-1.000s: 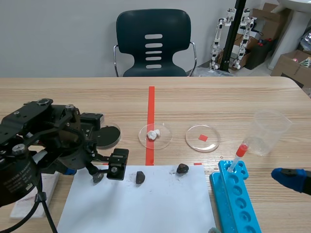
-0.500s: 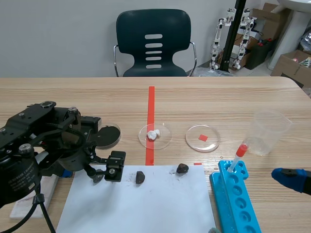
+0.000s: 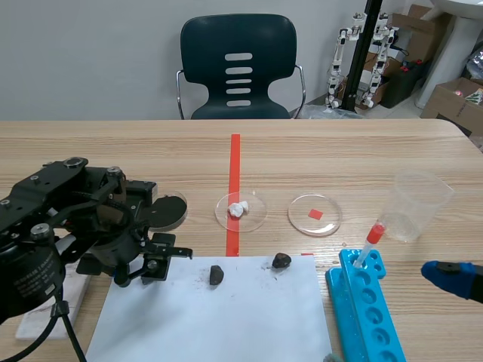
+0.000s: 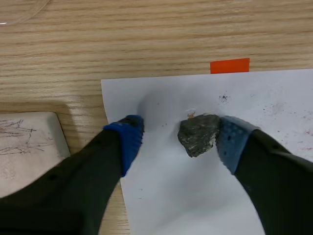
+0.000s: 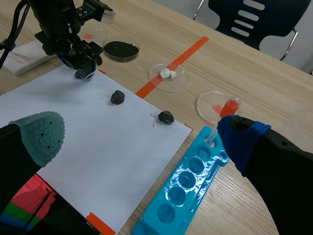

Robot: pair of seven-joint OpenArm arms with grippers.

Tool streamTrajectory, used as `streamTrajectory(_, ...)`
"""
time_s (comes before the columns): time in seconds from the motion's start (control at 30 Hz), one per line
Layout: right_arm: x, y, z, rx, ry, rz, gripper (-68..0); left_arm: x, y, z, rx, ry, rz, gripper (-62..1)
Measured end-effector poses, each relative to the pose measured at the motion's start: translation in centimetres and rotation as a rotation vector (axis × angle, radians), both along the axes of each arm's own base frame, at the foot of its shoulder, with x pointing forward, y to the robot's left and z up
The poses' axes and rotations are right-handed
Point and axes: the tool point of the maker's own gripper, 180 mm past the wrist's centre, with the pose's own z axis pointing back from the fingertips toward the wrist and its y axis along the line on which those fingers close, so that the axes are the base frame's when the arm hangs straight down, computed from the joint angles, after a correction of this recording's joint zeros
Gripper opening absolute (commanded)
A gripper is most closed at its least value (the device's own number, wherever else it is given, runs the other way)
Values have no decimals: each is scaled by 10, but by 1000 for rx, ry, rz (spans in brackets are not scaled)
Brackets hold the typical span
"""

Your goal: Pick up the left mineral with the left hand

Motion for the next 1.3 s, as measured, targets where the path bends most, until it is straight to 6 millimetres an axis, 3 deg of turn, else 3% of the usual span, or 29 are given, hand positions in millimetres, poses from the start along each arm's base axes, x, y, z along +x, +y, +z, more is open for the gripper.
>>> streamTrajectory(0.33, 0, 0, 0, 0, 0, 0, 4, 0, 0, 0, 1, -1, 4, -481)
streamTrajectory(0.93, 0, 0, 0, 0, 0, 0, 4, 10, 6, 6, 23, -76, 15, -481)
streamTrajectory(1.03, 0, 0, 0, 0, 0, 0, 4, 21, 9, 24, 22, -224, -1, -481)
streamTrajectory(1.13, 0, 0, 0, 0, 0, 0, 4, 33, 9, 56, 12, -426, -28, -481)
streamTrajectory(1.3, 0, 0, 0, 0, 0, 0, 4, 27, 2, 109, -21, -683, -96, -481)
